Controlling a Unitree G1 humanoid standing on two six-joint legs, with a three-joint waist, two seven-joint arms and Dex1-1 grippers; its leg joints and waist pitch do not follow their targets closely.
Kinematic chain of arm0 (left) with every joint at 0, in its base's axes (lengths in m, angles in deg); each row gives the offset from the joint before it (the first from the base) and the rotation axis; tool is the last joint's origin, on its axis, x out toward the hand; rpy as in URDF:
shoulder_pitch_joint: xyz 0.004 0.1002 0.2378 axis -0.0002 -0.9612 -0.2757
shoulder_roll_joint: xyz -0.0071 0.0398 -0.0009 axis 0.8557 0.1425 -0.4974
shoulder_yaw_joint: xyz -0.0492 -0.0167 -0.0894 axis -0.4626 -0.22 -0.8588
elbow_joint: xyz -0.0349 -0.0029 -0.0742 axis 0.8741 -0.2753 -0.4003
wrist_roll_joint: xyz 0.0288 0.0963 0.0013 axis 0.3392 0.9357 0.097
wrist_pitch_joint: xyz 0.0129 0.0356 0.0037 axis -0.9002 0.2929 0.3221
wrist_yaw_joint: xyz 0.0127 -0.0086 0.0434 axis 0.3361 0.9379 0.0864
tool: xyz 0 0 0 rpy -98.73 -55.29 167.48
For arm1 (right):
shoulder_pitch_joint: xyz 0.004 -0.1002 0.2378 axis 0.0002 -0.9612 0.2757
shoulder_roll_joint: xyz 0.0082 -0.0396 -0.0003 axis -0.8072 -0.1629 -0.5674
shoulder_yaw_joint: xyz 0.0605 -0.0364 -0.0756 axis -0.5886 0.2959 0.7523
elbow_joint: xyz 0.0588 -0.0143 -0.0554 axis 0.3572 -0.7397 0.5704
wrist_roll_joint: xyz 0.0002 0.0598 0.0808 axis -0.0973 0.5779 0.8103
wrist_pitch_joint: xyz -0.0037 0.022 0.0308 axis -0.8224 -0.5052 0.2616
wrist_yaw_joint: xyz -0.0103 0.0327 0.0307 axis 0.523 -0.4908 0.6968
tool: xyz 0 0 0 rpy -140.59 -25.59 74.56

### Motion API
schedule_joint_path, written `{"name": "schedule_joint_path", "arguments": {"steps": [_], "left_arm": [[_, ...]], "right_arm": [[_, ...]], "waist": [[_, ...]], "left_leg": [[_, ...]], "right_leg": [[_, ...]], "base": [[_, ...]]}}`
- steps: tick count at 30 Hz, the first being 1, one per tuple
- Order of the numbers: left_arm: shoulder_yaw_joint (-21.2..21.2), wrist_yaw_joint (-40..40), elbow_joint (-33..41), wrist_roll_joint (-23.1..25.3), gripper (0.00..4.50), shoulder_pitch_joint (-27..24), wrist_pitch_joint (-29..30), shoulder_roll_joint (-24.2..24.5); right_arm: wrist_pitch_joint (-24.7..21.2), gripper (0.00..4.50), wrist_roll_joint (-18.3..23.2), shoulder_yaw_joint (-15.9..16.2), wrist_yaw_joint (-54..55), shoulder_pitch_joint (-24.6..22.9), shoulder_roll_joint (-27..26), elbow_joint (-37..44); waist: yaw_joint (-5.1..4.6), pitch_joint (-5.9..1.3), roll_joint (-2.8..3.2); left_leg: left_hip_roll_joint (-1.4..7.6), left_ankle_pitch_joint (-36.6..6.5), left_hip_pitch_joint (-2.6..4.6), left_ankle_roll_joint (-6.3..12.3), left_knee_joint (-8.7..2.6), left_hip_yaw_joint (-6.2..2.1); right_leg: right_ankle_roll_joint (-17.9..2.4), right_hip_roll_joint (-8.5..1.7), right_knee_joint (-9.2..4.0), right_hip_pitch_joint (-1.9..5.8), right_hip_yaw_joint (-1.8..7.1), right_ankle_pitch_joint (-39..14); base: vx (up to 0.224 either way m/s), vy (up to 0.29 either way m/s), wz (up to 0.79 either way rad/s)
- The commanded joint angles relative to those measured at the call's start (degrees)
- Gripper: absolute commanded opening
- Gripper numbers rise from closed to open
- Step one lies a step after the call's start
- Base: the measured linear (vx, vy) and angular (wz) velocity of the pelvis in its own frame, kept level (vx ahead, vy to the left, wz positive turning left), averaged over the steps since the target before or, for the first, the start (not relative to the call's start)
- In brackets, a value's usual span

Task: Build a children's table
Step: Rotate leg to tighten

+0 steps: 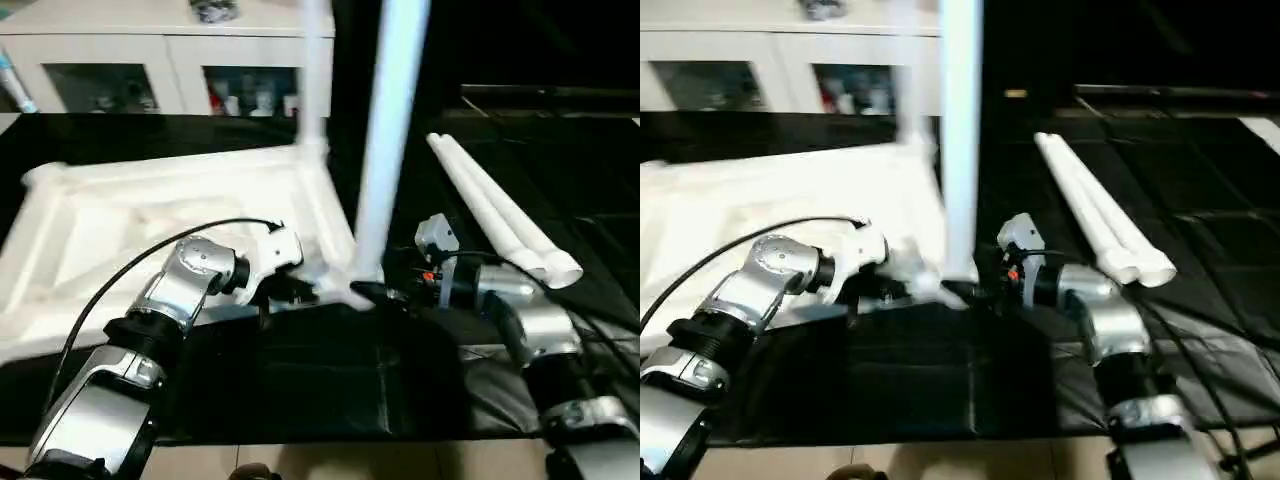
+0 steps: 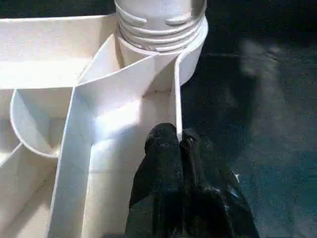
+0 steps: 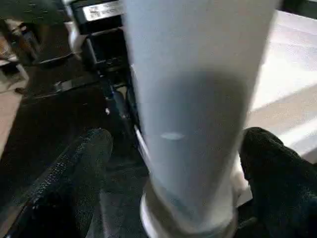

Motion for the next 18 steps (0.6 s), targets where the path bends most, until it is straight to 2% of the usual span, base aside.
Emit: {"name": "schedule_joint_path", "arguments": {"steps": [1,5,12,18], "left_arm": [[1.94,3.38,0.15,0.47,0.00,2.47,-2.88,0.11],[2.63,4.56,-0.53,0.81,0.00,2.77,-4.00,0.21],[2.66,4.78,-2.98,1.31,0.00,3.28,-6.56,0.31],[2.67,4.28,-4.17,1.59,0.00,3.28,-7.47,0.33]], "right_arm": [[-0.21,4.11,-0.20,2.14,-3.96,1.47,0.61,-0.25],[-0.59,3.82,-0.49,3.10,-5.93,2.46,0.62,-1.53],[-2.23,3.24,0.02,4.60,-9.85,3.72,0.90,-3.32],[-2.42,2.84,0.18,5.01,-10.74,3.80,1.03,-4.12]], "waist": [[-0.18,-4.43,-0.04],[0.02,-4.55,0.02],[0.27,-4.68,-0.12],[0.32,-4.64,-0.11]], "left_leg": [[4.26,-8.81,0.91,4.00,-3.63,-1.24],[4.49,-7.73,0.88,3.78,-3.65,-1.38],[4.39,-6.86,0.77,4.13,-3.47,-1.32],[4.38,-7.28,0.82,3.72,-3.50,-1.31]], "right_leg": [[-8.39,-6.09,-3.58,3.53,4.11,-14.93],[-8.59,-6.05,-3.31,3.43,4.09,-14.17],[-9.07,-6.03,-3.04,3.51,4.06,-12.53],[-8.50,-6.03,-3.24,3.46,4.02,-14.11]], "base": [[0.000,0.000,0.00],[0.000,0.000,0.00],[0.000,0.000,0.00],[0.000,0.000,0.00]]}}
